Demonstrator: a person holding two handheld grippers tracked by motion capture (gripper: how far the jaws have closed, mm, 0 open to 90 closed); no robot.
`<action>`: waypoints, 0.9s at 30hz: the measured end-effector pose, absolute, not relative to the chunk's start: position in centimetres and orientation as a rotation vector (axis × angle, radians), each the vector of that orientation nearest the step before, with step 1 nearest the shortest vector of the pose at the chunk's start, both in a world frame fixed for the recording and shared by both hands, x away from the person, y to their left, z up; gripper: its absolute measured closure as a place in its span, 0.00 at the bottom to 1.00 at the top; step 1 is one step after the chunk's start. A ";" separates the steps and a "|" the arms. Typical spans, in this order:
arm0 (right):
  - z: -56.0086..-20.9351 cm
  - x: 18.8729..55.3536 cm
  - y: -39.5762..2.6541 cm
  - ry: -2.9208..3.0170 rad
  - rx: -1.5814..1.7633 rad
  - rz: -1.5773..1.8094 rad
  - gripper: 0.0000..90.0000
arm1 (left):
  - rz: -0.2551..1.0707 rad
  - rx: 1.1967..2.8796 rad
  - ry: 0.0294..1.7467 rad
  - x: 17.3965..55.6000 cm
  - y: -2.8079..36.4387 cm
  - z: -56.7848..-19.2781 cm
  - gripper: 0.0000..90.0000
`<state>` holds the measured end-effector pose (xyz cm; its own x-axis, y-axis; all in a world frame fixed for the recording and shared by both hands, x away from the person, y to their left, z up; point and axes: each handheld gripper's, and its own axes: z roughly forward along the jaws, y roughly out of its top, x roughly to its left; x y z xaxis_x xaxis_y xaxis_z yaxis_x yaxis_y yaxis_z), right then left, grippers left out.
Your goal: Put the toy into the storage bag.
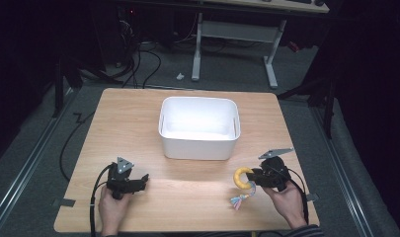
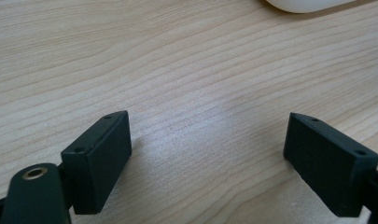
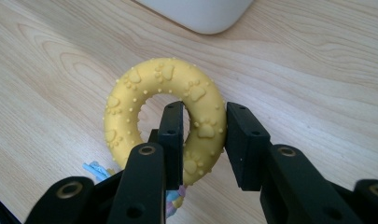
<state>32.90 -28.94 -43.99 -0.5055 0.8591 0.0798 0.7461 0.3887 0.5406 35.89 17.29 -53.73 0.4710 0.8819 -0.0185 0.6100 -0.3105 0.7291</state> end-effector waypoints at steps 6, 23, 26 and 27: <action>-43.8 32.9 -30.2 2.400 1.465 0.755 0.77 | 0.511 2.040 1.232 35.9 17.3 -53.7 0.17; -42.0 34.8 -31.7 2.326 1.465 0.672 0.77 | 0.510 2.041 1.230 35.9 17.3 -53.7 0.17; -41.8 35.0 -31.8 2.322 1.463 0.676 0.77 | 0.510 2.040 1.230 35.9 17.3 -53.7 0.17; -41.5 35.3 -31.9 2.316 1.461 0.684 0.77 | 0.510 2.040 1.230 35.9 17.3 -53.7 0.17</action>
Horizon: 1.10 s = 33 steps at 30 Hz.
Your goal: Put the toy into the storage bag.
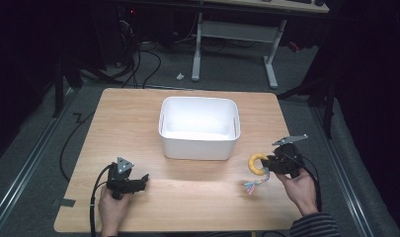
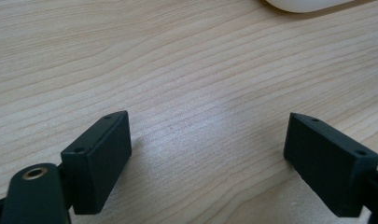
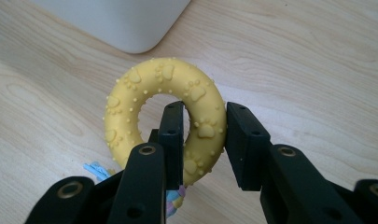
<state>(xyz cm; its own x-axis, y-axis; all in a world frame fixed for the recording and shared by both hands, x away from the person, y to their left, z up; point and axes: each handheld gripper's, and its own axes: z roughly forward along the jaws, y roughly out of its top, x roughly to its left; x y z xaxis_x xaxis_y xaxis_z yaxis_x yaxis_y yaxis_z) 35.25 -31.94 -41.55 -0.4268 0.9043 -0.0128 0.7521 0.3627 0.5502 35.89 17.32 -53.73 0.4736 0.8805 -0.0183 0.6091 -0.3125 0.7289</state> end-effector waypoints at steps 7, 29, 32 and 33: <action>-40.3 36.1 -32.1 2.293 1.459 0.699 0.77 | 0.521 2.039 1.237 35.9 17.3 -53.7 0.17; -36.5 38.5 -34.7 2.235 1.503 0.814 0.77 | 0.525 2.030 1.257 35.9 17.4 -53.7 0.16; -36.2 38.7 -34.6 2.236 1.502 0.816 0.77 | 0.525 2.030 1.257 35.9 17.4 -53.7 0.16; -36.0 38.8 -34.6 2.234 1.500 0.821 0.77 | 0.525 2.030 1.257 35.9 17.4 -53.7 0.16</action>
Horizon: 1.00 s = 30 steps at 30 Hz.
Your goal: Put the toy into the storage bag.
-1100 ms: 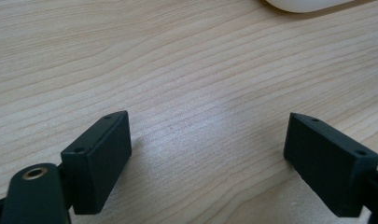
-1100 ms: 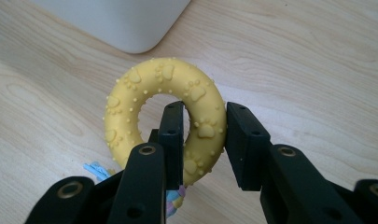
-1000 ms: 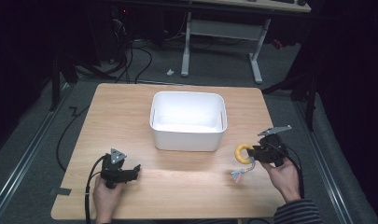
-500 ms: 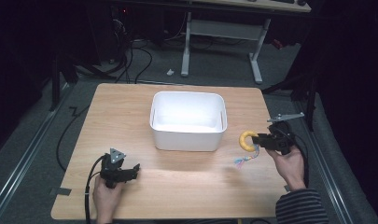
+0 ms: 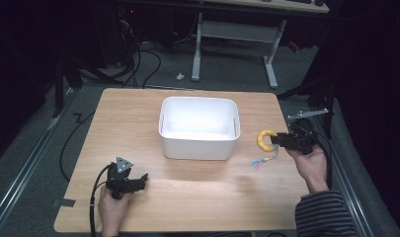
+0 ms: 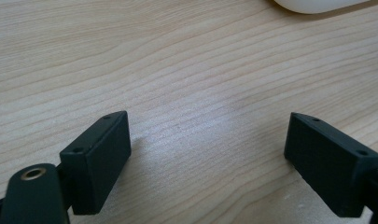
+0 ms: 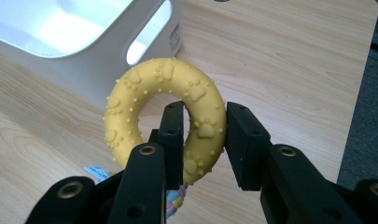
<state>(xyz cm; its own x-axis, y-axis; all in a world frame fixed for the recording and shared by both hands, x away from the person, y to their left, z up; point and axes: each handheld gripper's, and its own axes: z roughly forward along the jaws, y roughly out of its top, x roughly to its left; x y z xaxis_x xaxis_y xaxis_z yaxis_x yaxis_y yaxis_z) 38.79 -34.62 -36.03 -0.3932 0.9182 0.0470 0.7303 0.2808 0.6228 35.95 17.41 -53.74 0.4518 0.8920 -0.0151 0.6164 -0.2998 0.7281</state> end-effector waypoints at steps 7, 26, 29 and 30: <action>-35.4 38.8 -34.1 2.246 1.482 0.828 0.77 | 0.523 2.029 1.255 35.9 17.4 -53.7 0.16; -31.1 41.0 -32.4 2.252 1.473 0.945 0.77 | 0.521 2.032 1.251 35.9 17.4 -53.7 0.16; -30.6 41.2 -32.0 2.260 1.457 0.944 0.77 | 0.521 2.033 1.251 35.9 17.4 -53.7 0.16; -30.4 41.4 -31.6 2.267 1.450 0.932 0.77 | 0.522 2.033 1.251 35.9 17.4 -53.7 0.16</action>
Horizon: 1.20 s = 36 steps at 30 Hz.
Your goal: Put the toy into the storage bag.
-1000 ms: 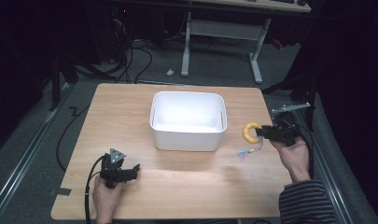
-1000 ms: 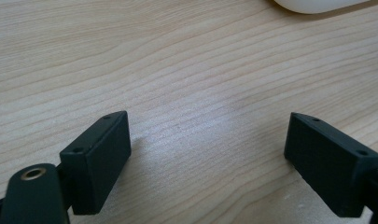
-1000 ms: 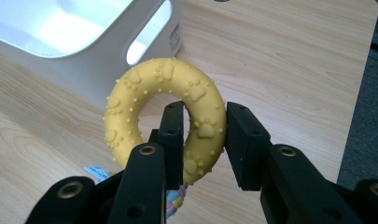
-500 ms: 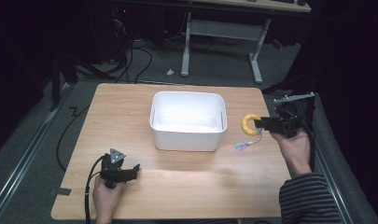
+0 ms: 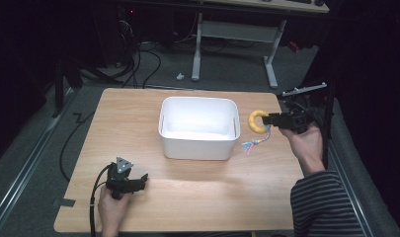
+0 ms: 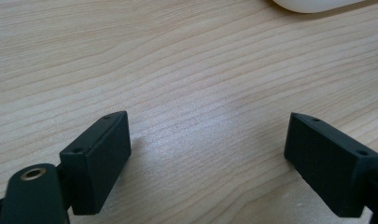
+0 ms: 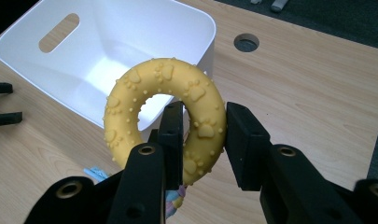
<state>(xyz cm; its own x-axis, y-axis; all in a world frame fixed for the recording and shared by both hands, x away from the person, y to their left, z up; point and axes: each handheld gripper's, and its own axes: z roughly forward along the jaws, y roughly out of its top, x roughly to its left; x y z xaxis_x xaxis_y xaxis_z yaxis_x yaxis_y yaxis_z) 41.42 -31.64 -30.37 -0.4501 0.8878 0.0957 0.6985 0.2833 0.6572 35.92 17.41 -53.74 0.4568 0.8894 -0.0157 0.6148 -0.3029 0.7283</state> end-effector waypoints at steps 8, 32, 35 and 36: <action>-29.9 42.2 -30.6 2.283 1.446 0.950 0.77 | 0.522 2.035 1.251 35.9 17.4 -53.7 0.16; -29.9 46.1 -23.6 2.342 1.406 0.932 0.77 | 0.522 2.035 1.251 35.9 17.4 -53.7 0.16; -30.1 46.4 -23.1 2.338 1.405 0.930 0.77 | 0.522 2.034 1.251 35.9 17.4 -53.7 0.16; -30.2 46.5 -22.8 2.337 1.404 0.928 0.77 | 0.521 2.035 1.251 35.9 17.4 -53.7 0.16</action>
<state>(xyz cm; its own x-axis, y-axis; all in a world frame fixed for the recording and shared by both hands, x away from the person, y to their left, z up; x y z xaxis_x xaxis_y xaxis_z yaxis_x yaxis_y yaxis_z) 46.53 -22.82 -30.23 -0.4989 0.8610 0.0990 0.6944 0.3288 0.6401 35.88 17.39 -53.73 0.4571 0.8893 -0.0148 0.6154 -0.3043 0.7271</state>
